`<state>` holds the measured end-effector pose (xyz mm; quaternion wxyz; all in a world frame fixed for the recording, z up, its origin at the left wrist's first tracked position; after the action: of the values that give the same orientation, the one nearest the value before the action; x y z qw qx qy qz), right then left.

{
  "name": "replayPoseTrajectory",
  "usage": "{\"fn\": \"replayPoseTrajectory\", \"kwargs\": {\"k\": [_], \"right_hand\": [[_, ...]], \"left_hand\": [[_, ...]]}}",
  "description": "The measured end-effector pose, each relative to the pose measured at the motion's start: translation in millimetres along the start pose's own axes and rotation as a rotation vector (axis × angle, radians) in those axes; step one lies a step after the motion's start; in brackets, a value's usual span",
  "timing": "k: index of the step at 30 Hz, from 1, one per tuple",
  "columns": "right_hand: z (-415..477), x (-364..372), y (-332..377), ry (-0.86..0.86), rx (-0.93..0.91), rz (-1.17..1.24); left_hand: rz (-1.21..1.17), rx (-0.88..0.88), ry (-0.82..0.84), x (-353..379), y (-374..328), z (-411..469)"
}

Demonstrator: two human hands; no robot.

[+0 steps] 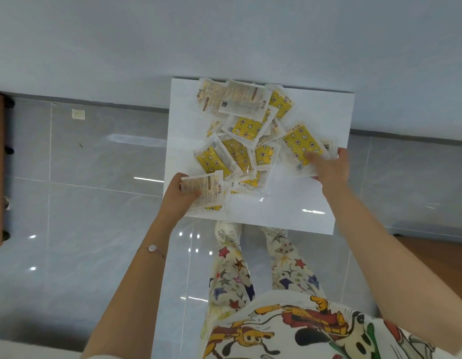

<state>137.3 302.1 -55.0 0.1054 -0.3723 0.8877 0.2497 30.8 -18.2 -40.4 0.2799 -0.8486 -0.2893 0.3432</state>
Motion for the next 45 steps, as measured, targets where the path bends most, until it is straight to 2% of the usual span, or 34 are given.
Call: {"fn": "replayPoseTrajectory", "kwargs": {"k": [7, 20, 23, 30, 38, 45], "right_hand": [[-43, -33, 15, 0.107, -0.107, -0.058], [-273, -72, 108, 0.530, -0.282, 0.090], [-320, -72, 122, 0.547, -0.380, 0.054], [-399, -43, 131, 0.675, -0.491, -0.122], [-480, 23, 103, 0.805, -0.671, -0.446], [-557, 114, 36, 0.966, -0.600, -0.564]], "left_hand": [[-0.303, 0.029, -0.162, -14, -35, -30], [-0.582, 0.387, -0.405, -102, -208, -142], [-0.604, 0.419, -0.461, -129, -226, -174], [-0.522, 0.428, -0.624, -193, -216, -247], [-0.630, 0.396, -0.880, -235, -155, -326], [-0.692, 0.351, -1.130, -291, -77, -391]]}}
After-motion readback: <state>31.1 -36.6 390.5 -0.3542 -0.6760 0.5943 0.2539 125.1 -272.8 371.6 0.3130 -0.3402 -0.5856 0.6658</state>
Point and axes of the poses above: each hand's wrist, its own z-axis towards the middle knuckle, its own x-axis out of the palm, y = z × x, the point moved 1 cm from there along z, towards the middle knuckle, and after that the axes turned 14 degrees about x, right-handed, at the moved point
